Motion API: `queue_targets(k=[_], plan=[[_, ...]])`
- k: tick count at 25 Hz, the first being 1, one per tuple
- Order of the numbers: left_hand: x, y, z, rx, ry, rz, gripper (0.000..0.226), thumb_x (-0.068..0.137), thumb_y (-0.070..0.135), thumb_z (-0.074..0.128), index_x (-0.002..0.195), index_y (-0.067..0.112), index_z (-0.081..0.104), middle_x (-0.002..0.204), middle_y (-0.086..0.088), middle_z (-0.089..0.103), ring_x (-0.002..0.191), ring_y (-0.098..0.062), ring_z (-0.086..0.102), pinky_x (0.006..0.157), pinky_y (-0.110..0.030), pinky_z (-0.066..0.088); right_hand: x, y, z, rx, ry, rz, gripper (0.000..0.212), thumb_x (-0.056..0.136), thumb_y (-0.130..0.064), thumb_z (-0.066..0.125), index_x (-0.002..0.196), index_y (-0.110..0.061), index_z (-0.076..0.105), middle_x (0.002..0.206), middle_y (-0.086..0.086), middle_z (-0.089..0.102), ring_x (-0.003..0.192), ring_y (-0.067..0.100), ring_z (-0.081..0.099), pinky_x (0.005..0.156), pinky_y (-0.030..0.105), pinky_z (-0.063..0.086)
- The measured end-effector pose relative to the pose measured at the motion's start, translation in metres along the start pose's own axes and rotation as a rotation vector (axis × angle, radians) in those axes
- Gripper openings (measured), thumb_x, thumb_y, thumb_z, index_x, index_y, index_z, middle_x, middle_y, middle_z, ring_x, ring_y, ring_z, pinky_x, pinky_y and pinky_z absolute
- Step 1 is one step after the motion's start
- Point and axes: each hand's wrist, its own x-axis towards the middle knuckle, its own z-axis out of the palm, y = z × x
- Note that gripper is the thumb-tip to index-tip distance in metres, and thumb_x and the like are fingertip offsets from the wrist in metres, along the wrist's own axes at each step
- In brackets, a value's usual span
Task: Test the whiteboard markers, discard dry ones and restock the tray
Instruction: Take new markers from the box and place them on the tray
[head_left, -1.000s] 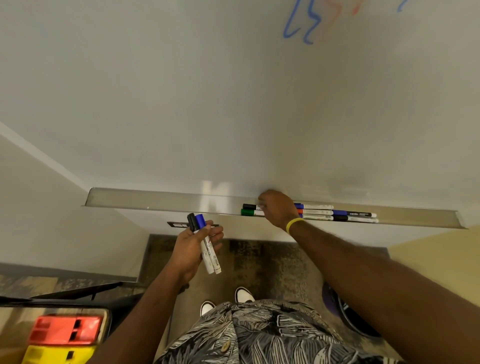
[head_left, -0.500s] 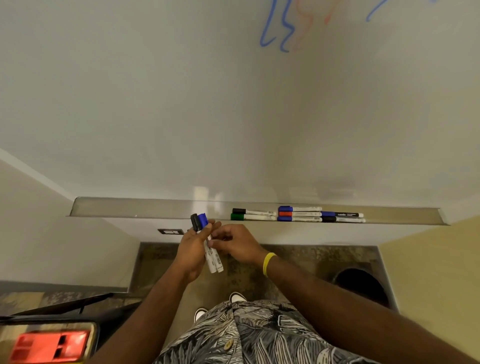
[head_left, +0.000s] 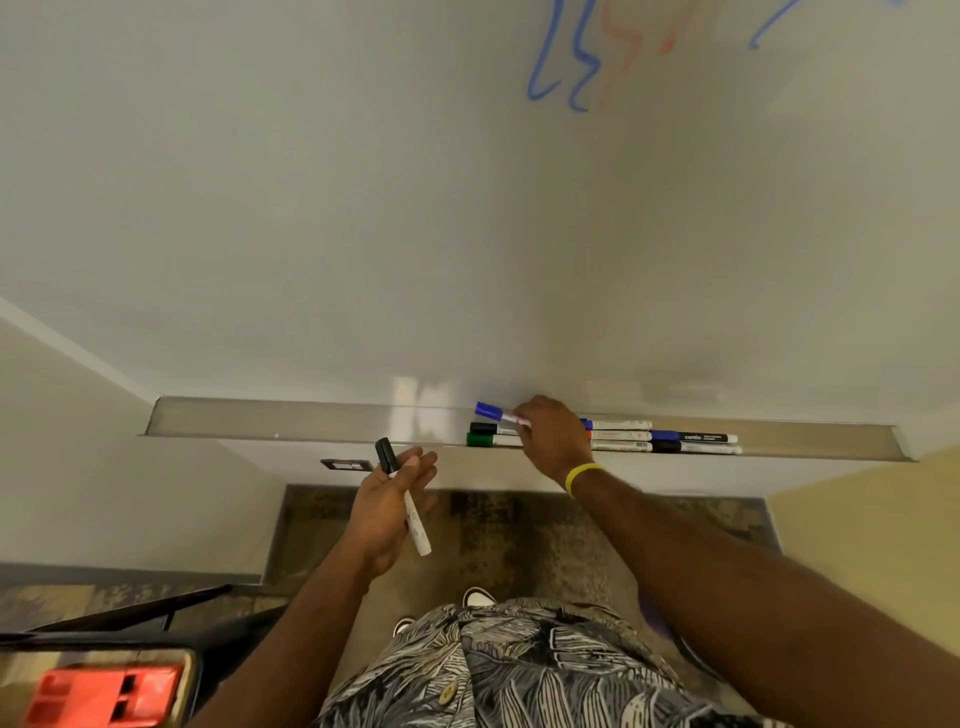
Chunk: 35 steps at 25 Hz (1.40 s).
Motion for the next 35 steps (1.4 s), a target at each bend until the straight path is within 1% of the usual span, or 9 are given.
queue_targets(k=[6,13,18,19,22,25,28,30,35], plan=[[-0.005,-0.005,-0.008,0.028,-0.007,0.012,0.03,0.101,0.017,0.047,0.129,0.009,0.055,0.127,-0.009,0.065,0.119,-0.022,0.061,0.094,-0.036,0.05,0.012,0.01,0.004,-0.155,-0.029,-0.006,0.017,0.092,-0.019,0.06,0.106,-0.019,0.069,0.106,0.005,0.067,0.098,0.025,0.061,0.084,0.035,0.052],[-0.006,-0.007,-0.007,0.072,-0.018,0.026,0.032,0.101,0.019,0.047,0.131,0.009,0.054,0.127,-0.007,0.066,0.118,-0.02,0.062,0.095,-0.035,0.05,0.009,0.011,0.007,-0.116,-0.018,-0.002,0.019,0.092,-0.019,0.061,0.109,-0.019,0.069,0.109,0.004,0.069,0.1,0.024,0.062,0.09,0.035,0.05],[-0.001,-0.006,-0.003,0.069,-0.029,0.024,0.031,0.102,0.02,0.046,0.13,0.011,0.055,0.125,-0.006,0.067,0.121,-0.019,0.061,0.088,-0.029,0.05,-0.015,-0.014,0.006,0.118,0.072,-0.064,0.018,0.093,-0.018,0.06,0.108,-0.014,0.07,0.103,0.004,0.068,0.093,0.018,0.058,0.089,0.037,0.05],[0.0,-0.006,-0.001,0.074,-0.025,0.025,0.029,0.102,0.02,0.046,0.128,0.012,0.056,0.124,-0.005,0.068,0.121,-0.019,0.06,0.091,-0.03,0.049,-0.024,-0.028,0.007,0.256,0.024,-0.067,0.017,0.094,-0.019,0.059,0.106,-0.014,0.07,0.101,0.003,0.068,0.09,0.014,0.057,0.088,0.034,0.051],[0.002,-0.008,0.001,0.13,-0.015,0.05,0.024,0.102,0.028,0.046,0.119,0.02,0.061,0.124,-0.001,0.068,0.122,-0.018,0.058,0.108,-0.043,0.041,-0.05,-0.075,0.007,0.62,-0.283,-0.073,0.018,0.095,-0.021,0.06,0.105,-0.01,0.071,0.099,0.004,0.07,0.088,0.013,0.063,0.084,0.027,0.054],[0.0,-0.006,0.002,0.172,-0.003,0.086,0.029,0.103,0.034,0.041,0.119,0.024,0.062,0.127,-0.002,0.064,0.118,-0.021,0.06,0.104,-0.049,0.046,-0.059,-0.101,0.016,0.854,-0.378,-0.068,0.016,0.094,-0.013,0.062,0.106,-0.007,0.071,0.097,0.009,0.07,0.084,0.016,0.067,0.079,0.026,0.057],[0.003,-0.004,0.002,0.155,0.013,0.102,0.028,0.103,0.038,0.037,0.113,0.034,0.063,0.129,0.005,0.063,0.121,-0.019,0.058,0.107,-0.046,0.044,-0.054,-0.11,0.023,0.831,-0.3,-0.043,0.024,0.089,-0.016,0.069,0.111,-0.005,0.07,0.103,0.009,0.071,0.092,0.019,0.067,0.085,0.035,0.058],[0.006,-0.003,0.001,0.147,0.019,0.091,0.028,0.103,0.04,0.036,0.11,0.035,0.063,0.131,0.003,0.062,0.123,-0.021,0.057,0.11,-0.047,0.041,-0.049,-0.112,0.024,0.817,-0.295,-0.021,0.025,0.086,-0.015,0.073,0.11,-0.005,0.071,0.103,0.01,0.072,0.093,0.019,0.069,0.086,0.035,0.058],[0.01,-0.003,-0.009,0.178,0.031,0.043,0.037,0.103,0.043,0.038,0.125,0.022,0.059,0.129,-0.005,0.064,0.119,-0.019,0.059,0.104,-0.043,0.046,-0.03,-0.112,0.022,0.731,-0.273,0.003,0.026,0.082,-0.018,0.078,0.105,-0.009,0.074,0.099,0.007,0.075,0.089,0.016,0.07,0.083,0.032,0.059]])
